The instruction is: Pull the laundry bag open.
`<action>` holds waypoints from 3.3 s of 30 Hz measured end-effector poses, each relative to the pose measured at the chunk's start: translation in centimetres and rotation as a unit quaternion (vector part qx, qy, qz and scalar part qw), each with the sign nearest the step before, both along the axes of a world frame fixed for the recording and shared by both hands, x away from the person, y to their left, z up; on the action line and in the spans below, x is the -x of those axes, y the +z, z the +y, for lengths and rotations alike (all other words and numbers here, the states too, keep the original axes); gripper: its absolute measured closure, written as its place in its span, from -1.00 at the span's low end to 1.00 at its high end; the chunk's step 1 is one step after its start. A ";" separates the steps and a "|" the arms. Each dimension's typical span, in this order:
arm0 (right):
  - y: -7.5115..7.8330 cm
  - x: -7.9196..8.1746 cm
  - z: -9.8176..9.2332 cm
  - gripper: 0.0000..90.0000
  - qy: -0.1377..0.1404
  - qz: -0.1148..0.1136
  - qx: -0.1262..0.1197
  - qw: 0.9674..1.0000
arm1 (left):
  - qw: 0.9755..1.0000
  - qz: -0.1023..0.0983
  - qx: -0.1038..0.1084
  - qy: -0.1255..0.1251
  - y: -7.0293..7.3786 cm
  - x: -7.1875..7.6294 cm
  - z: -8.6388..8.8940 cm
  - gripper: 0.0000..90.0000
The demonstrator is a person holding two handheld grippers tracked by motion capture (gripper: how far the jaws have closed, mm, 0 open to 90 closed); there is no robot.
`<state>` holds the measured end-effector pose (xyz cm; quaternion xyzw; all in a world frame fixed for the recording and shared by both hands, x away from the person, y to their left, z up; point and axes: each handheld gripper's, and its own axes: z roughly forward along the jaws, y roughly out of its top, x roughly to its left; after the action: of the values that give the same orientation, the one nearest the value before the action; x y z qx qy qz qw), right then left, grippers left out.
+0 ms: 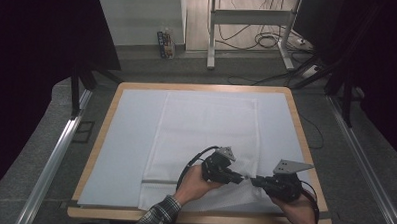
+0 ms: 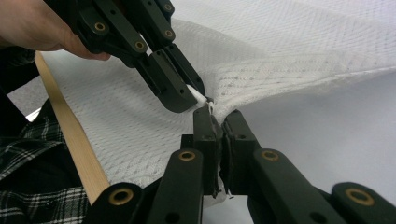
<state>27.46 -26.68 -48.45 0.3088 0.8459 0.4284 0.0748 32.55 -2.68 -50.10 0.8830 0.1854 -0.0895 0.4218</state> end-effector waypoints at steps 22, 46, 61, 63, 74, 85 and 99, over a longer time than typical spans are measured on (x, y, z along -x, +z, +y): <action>-0.3 0.0 0.1 0.91 -0.025 0.014 0.018 0.999 | 1.000 0.011 0.010 0.006 -0.3 0.6 1.0 0.95; -0.5 0.0 -0.1 0.91 -0.042 0.013 0.037 0.998 | 1.000 0.019 0.003 0.023 -0.7 0.8 3.5 0.95; -0.8 0.0 -0.3 0.91 -0.048 0.016 0.041 0.998 | 0.999 0.015 0.001 0.041 -0.6 1.3 6.0 0.95; -0.8 0.1 -0.3 0.91 -0.049 0.017 0.042 0.998 | 0.999 0.012 -0.003 0.043 -0.6 1.5 6.2 0.95; -0.9 0.0 -0.6 0.91 -0.050 0.017 0.041 0.998 | 0.999 0.013 0.000 0.051 -0.5 1.8 7.7 0.95; -0.9 0.0 -0.6 0.91 -0.046 0.017 0.039 0.998 | 0.998 0.013 0.003 0.058 -0.7 2.3 9.2 0.95; -0.9 0.0 -0.6 0.91 -0.044 0.018 0.039 0.998 | 0.997 0.020 0.012 0.073 -1.1 2.7 10.8 0.95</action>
<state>27.44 -27.31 -49.38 0.3502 0.8487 0.3860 0.0901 29.88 8.11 -51.22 0.8600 0.2572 -0.0784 0.4337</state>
